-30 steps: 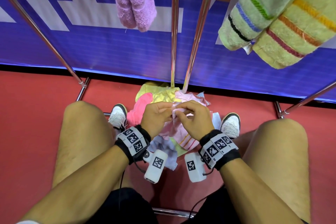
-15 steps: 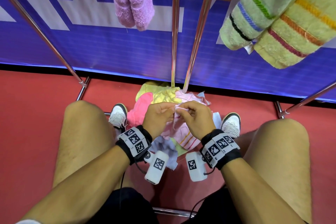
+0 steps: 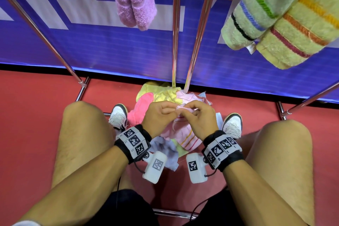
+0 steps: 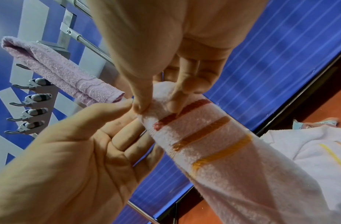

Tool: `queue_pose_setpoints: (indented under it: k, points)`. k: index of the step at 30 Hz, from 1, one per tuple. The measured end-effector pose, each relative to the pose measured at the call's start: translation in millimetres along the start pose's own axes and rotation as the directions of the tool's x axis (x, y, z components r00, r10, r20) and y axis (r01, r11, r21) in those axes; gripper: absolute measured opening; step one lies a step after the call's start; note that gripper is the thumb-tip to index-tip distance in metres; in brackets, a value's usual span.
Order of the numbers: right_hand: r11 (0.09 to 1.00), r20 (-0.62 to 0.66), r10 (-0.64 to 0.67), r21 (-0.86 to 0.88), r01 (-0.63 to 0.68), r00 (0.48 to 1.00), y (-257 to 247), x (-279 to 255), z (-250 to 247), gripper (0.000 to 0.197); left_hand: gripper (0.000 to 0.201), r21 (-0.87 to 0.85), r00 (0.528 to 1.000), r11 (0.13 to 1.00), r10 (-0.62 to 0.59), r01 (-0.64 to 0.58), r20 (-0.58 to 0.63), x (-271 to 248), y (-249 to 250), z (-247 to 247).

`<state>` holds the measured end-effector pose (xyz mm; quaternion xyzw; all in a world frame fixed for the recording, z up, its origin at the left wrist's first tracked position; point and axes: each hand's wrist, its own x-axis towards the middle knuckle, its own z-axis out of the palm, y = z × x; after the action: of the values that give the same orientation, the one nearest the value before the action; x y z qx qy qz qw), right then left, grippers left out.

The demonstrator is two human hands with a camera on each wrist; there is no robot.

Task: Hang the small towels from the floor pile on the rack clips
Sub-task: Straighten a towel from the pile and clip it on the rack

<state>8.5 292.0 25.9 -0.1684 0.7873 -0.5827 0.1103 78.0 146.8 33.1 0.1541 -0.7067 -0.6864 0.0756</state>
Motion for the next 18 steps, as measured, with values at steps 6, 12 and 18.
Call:
queue_pose_setpoints:
  k: [6,12,18]
  points:
    - [0.984,0.003,-0.119,-0.136,0.119,0.993,0,1,-3,0.010,0.014,-0.019,1.000,1.000,-0.022,0.023,0.009,5,5,-6]
    - [0.949,0.052,-0.254,-0.180,0.260,0.966,-2,-3,-4,0.018,0.006,-0.142,0.988,0.980,-0.130,0.142,0.088,5,9,-15]
    - [0.937,0.110,-0.267,-0.203,0.285,0.957,-4,-5,-3,0.006,0.007,-0.134,0.985,0.980,-0.131,0.145,0.109,6,10,-22]
